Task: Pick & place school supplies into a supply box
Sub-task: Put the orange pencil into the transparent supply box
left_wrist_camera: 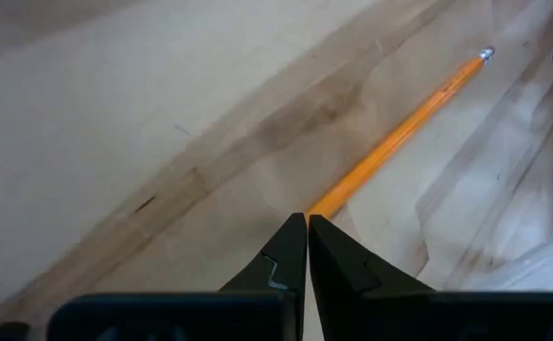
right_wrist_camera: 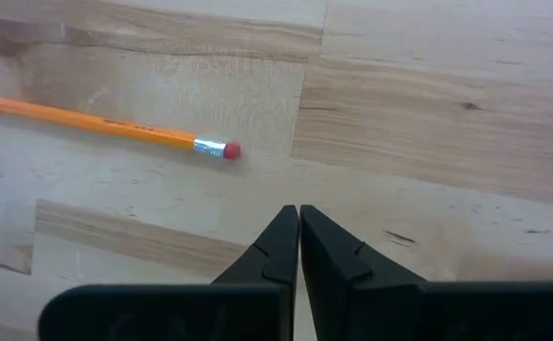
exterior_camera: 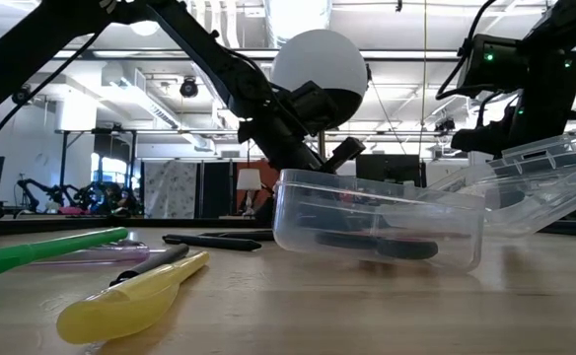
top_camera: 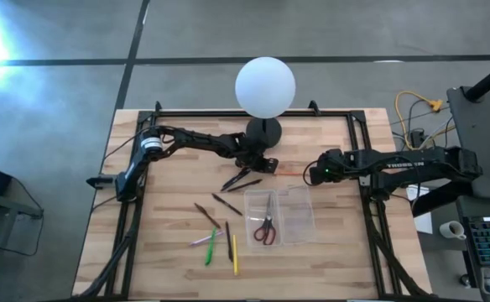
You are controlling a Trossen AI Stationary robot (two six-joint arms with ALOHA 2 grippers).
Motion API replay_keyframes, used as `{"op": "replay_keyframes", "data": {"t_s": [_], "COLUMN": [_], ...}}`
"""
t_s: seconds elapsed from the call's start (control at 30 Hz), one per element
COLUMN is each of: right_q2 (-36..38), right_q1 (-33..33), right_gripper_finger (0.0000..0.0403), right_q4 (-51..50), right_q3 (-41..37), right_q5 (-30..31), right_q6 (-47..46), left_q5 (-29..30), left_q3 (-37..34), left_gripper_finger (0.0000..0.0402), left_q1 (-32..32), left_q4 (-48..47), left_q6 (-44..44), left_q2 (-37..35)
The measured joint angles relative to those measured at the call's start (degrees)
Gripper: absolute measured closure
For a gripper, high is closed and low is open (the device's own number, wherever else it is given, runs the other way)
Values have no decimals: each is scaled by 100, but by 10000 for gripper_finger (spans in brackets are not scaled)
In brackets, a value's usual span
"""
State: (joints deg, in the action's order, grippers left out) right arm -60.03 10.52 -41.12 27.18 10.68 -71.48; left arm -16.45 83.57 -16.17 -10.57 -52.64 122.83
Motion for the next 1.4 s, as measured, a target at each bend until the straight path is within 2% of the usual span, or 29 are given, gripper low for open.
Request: {"op": "replay_keyframes", "data": {"t_s": [0.73, 0.97, 1.2, 1.4], "right_q2": [0, 0, 0, 0], "right_q1": [0, 0, 0, 0], "right_gripper_finger": [394, 394, 394, 394], "right_q4": [-7, -7, -4, -4], "right_q3": [-42, -42, -55, -59], "right_q5": [64, 129, 133, 127], "right_q6": [14, 15, 63, 76], "left_q5": [43, 159, 211, 323], "left_q3": [-4, -203, -297, -95], "left_gripper_finger": [402, 402, 402, 402], "left_q1": [67, 203, 201, 199], "left_q4": [-118, -101, 243, 330], "left_q6": [-105, -151, -322, -343], "left_q2": [-125, -125, -147, -212]}}
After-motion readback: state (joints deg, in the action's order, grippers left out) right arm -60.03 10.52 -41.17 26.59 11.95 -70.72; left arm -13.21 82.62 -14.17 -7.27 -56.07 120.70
